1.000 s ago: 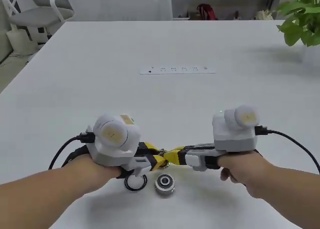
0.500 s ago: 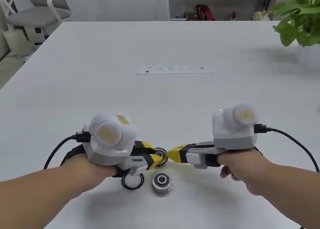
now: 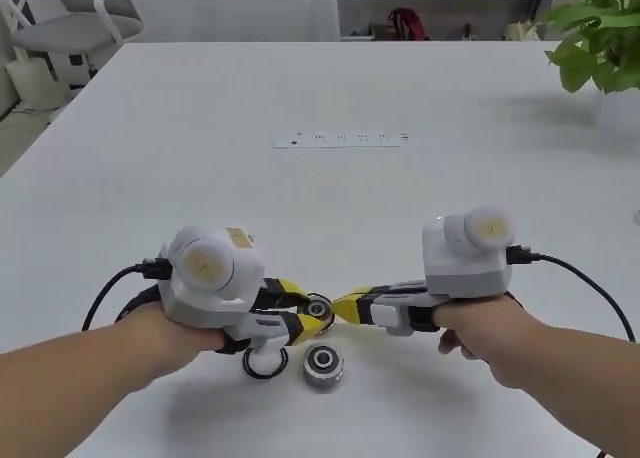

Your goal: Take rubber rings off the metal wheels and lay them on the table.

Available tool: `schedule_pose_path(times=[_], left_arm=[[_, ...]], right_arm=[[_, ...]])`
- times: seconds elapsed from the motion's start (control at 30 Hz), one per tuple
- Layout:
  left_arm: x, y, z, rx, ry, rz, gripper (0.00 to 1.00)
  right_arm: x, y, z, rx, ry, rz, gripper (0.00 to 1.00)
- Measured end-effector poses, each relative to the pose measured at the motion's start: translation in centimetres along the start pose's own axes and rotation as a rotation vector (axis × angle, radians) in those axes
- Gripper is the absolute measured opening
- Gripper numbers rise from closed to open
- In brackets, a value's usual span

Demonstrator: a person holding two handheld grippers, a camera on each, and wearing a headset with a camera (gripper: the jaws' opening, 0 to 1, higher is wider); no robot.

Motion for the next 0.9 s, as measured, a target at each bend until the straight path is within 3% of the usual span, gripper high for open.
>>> schedule_pose_path(times=[0.23,0.43,0.9], left_arm=[[-1.2,-0.2,-0.6,0.018,0.037,0.002,0.28],[-2.3,-0.4,-0.4,0.015,0.047,-0.001,0.31],[-5.2,0.3,-1.5,0.031,0.109,0.020,0.44]], right_arm=[[-0.2,-0.1,-0.1,0.006,0.005,-0.010,0.00],[-0.2,-0.3,-0.2,0.011,0.009,-0.025,0.00],[-1.0,-1.2,-1.2,0.019,0.042,-0.059,0.00]])
Point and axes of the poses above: the centre of the closed fingertips' face, and the gripper's own axes: x roughly forward along the fingers, y roughly to its right, z roughly out of its underside, the point moved 9 cm from there along -x, roughly backward along the fingers, and after that the axes turned 7 degrees about x, right-handed, at the moved point
